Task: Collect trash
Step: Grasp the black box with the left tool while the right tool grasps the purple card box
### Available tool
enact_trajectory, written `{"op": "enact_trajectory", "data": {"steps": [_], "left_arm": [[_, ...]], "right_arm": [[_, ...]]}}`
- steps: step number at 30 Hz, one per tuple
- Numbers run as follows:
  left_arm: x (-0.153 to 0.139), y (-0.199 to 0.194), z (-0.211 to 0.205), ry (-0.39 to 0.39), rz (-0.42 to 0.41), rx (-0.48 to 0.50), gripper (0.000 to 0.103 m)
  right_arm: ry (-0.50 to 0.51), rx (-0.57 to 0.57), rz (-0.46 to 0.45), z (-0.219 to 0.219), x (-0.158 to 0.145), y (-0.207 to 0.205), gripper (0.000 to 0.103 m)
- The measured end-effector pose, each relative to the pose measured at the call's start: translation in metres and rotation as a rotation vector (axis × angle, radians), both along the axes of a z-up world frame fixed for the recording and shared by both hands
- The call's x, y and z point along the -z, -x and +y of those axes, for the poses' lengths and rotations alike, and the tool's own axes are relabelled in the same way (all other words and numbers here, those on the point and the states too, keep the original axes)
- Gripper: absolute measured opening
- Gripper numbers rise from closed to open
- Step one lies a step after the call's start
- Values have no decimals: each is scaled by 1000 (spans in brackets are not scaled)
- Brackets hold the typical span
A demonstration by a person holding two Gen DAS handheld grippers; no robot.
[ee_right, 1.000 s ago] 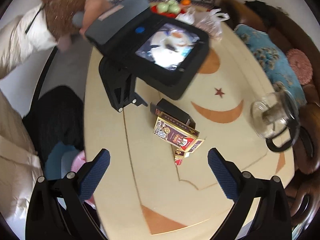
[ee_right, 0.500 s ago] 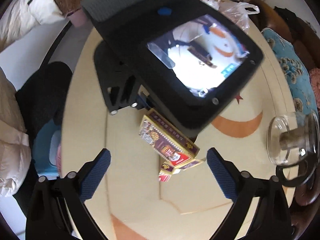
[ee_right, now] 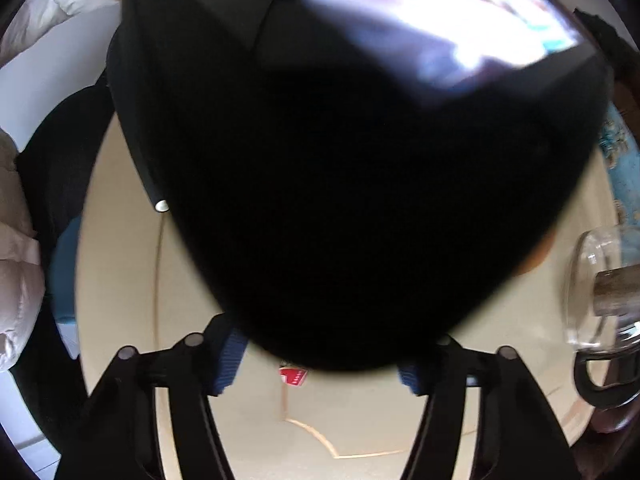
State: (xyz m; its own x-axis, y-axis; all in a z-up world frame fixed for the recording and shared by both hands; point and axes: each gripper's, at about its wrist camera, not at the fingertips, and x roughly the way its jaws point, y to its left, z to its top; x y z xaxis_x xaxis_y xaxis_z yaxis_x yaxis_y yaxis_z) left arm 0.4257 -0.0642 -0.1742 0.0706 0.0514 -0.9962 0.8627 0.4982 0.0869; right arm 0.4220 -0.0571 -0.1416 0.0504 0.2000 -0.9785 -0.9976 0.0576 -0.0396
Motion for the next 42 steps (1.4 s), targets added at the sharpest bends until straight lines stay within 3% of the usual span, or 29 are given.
{"op": "enact_trajectory", "data": {"steps": [4, 13, 21, 27, 33, 42], "left_arm": [[2, 6, -5, -1, -10, 27, 90], [3, 6, -7, 32, -1, 24, 78], [3, 3, 0, 80, 22, 15, 73], [-3, -17, 28, 100, 17, 2, 65], [-2, -32, 41, 103, 9, -24, 62], [-7, -33, 26, 96, 7, -18, 37]], "right_arm": [[18, 2, 15, -6, 3, 3, 49], [4, 36, -1, -16, 2, 10, 45], [-49, 118, -34, -32, -2, 15, 40], [-96, 168, -4, -50, -5, 21, 37], [-110, 178, -32, -54, -4, 10, 36], [-81, 213, -83, -33, -10, 43, 28]]}}
